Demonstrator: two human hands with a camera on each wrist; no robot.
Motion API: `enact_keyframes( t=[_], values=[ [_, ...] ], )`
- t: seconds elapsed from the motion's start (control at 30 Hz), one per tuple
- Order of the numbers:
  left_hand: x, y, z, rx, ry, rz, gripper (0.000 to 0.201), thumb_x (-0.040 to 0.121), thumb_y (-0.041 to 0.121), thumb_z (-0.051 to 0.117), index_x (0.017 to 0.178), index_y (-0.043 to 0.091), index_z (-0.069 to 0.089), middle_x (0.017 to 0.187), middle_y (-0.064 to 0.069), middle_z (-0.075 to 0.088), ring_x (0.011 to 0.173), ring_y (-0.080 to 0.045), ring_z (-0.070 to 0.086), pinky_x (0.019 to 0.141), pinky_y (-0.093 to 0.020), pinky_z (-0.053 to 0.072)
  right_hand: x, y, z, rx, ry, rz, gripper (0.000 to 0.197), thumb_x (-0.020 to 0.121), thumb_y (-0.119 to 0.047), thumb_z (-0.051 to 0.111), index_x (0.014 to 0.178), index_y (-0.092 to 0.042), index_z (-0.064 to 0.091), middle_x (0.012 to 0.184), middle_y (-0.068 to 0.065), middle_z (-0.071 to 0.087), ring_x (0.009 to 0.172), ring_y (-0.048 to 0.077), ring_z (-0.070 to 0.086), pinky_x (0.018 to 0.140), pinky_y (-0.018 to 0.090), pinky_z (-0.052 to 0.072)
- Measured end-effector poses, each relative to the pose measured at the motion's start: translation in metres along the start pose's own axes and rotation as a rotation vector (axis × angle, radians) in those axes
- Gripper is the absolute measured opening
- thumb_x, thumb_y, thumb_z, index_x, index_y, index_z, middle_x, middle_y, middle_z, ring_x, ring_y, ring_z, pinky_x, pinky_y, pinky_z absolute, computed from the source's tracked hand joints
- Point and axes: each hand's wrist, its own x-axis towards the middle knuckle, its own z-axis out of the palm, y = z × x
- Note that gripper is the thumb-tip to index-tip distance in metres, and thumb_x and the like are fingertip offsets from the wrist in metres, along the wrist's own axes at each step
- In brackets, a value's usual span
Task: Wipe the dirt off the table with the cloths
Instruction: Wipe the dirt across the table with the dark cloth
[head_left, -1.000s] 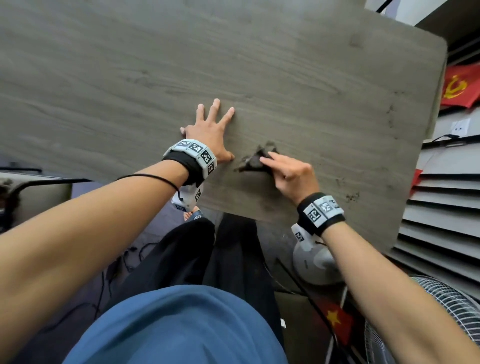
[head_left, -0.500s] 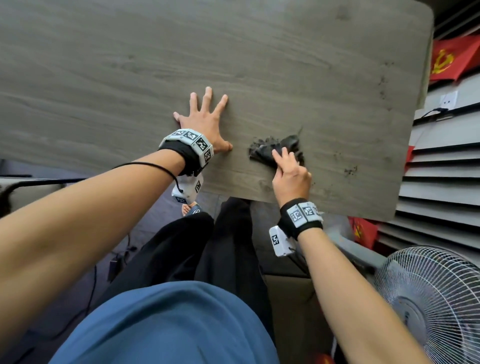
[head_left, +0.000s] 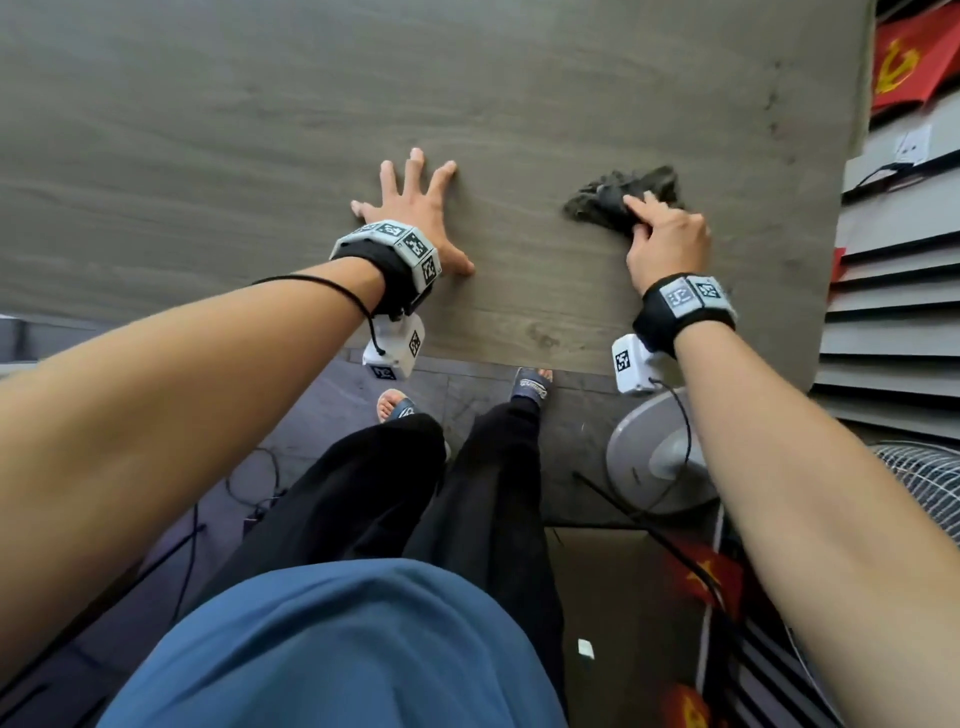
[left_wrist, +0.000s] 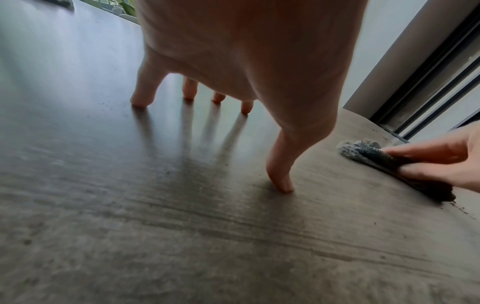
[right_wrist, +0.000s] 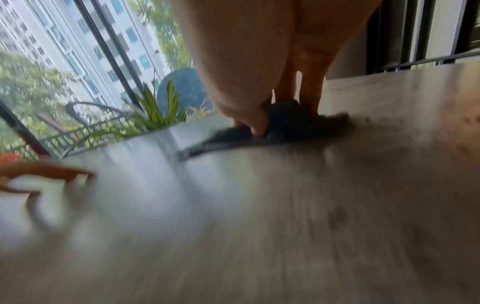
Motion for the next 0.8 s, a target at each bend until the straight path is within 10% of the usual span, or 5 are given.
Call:
enact_keyframes(
  t=[0.2, 0.43, 0.6, 0.8],
  values=[
    [-0.002, -0.002, 0.001, -0.006, 0.016, 0.001, 0.125, 0.063, 0.063, 0.084, 0.157, 0.045, 0.003, 0.167, 0.006, -0.007, 0.154, -0.032, -0.006, 0.112, -0.074, 0.019, -0.097, -0.038, 0.025, -0.031, 0.090, -0.043, 0.044, 0.076, -0.001, 0.063, 0.115, -0.020, 0.070, 0.117, 0.013, 0.067, 0.076, 0.038, 0.068, 0.064, 0.042, 0.055],
    [-0.007, -0.009, 0.011, 0.006, 0.086, 0.069, 0.108, 0.072, 0.062, 0.078, 0.157, 0.041, 0.015, 0.167, 0.000, 0.001, 0.154, -0.032, -0.002, 0.113, -0.074, 0.018, -0.179, -0.067, 0.032, 0.107, -0.178, -0.360, 0.049, 0.067, 0.000, 0.071, 0.108, -0.026, 0.074, 0.114, 0.003, 0.071, 0.094, 0.027, 0.071, 0.071, 0.036, 0.059],
    [-0.016, -0.036, 0.023, -0.147, 0.248, 0.184, 0.068, 0.081, 0.043, 0.077, 0.143, 0.033, 0.050, 0.157, -0.003, 0.034, 0.145, -0.030, 0.030, 0.116, -0.055, 0.029, -0.132, -0.064, 0.007, 0.315, -0.237, -0.464, 0.038, 0.076, -0.008, 0.062, 0.107, -0.026, 0.075, 0.110, 0.003, 0.072, 0.097, 0.021, 0.071, 0.084, 0.037, 0.057],
    [-0.020, -0.072, 0.014, -0.385, 0.338, 0.267, 0.043, 0.088, 0.028, 0.073, 0.130, 0.028, 0.063, 0.135, -0.001, 0.054, 0.125, -0.020, 0.054, 0.106, -0.038, 0.045, 0.028, -0.091, -0.005, 0.166, 0.011, -0.137, 0.037, 0.084, -0.019, 0.056, 0.116, -0.029, 0.071, 0.114, 0.007, 0.071, 0.108, 0.025, 0.064, 0.095, 0.027, 0.046]
  ],
)
